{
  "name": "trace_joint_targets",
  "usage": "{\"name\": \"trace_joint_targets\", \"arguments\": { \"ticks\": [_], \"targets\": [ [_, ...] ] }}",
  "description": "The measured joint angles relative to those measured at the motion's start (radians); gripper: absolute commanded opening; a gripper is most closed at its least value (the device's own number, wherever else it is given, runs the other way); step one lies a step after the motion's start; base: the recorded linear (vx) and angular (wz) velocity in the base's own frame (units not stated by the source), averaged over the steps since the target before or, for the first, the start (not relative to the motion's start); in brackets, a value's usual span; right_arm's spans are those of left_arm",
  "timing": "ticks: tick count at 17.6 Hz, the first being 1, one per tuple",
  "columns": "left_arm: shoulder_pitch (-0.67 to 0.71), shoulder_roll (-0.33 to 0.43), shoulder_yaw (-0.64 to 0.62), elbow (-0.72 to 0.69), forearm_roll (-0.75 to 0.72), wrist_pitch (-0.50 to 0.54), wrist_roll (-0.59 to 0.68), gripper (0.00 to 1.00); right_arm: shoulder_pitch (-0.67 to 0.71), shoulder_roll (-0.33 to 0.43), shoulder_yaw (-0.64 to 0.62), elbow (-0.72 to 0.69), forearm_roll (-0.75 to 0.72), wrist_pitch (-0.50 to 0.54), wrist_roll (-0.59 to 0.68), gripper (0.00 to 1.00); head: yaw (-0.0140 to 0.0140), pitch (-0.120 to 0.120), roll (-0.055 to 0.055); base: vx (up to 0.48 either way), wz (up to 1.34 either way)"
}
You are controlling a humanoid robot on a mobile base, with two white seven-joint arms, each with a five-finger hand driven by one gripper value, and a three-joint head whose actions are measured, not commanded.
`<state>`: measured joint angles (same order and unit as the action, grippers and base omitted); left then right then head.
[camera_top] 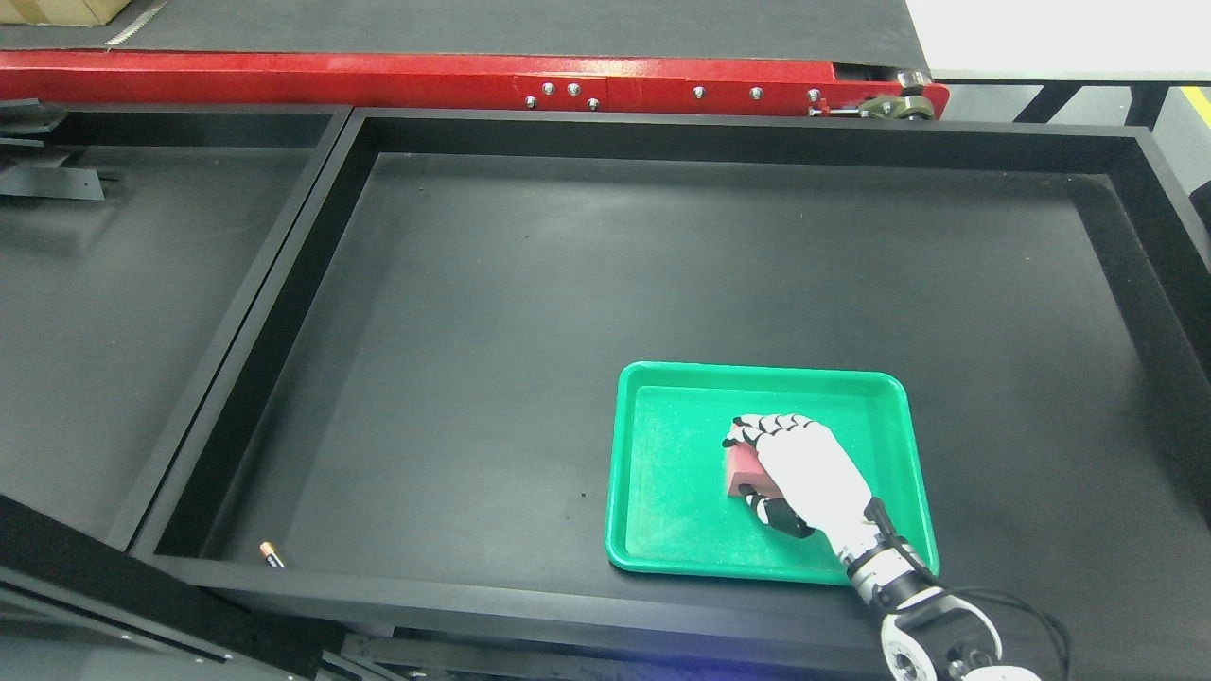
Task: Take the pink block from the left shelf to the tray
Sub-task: 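Lift the pink block out of the green tray with the right hand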
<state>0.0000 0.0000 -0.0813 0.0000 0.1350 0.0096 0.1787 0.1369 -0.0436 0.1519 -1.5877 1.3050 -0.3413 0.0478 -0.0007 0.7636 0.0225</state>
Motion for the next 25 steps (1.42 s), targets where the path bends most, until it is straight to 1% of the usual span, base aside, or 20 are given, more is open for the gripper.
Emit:
{"name": "trace_joint_targets", "arguments": {
  "ticks": [4,7,9,13,16,25],
  "targets": [
    [0.0,0.0,0.0,0.0,0.0,0.0,0.0,1.0,0.002,-0.001,-0.013,0.002,-0.022,-0.02,-0.041,0.02,0.0,0.0,0.0,0.0,0.0],
    [0.0,0.0,0.0,0.0,0.0,0.0,0.0,1.0,0.003,-0.001,-0.041,-0.003,-0.101,-0.09,-0.133,0.03,0.0,0.0,0.0,0.0,0.0],
    [0.0,0.0,0.0,0.0,0.0,0.0,0.0,1.0,0.004,-0.001,-0.059,-0.006,-0.144,-0.109,-0.183,0.03,0.0,0.0,0.0,0.0,0.0],
    [0.0,0.0,0.0,0.0,0.0,0.0,0.0,1.0,0.007,-0.001,-0.089,-0.013,-0.214,-0.125,-0.291,0.03,0.0,0.0,0.0,0.0,0.0],
    [0.0,0.0,0.0,0.0,0.0,0.0,0.0,1.0,0.008,0.0,-0.104,-0.017,-0.243,-0.128,-0.35,0.03,0.0,0.0,0.0,0.0,0.0],
    [0.0,0.0,0.0,0.0,0.0,0.0,0.0,1.0,0.01,0.001,-0.132,-0.025,-0.28,-0.129,-0.379,0.03,0.0,0.0,0.0,-0.053,0.04]
  ]
}}
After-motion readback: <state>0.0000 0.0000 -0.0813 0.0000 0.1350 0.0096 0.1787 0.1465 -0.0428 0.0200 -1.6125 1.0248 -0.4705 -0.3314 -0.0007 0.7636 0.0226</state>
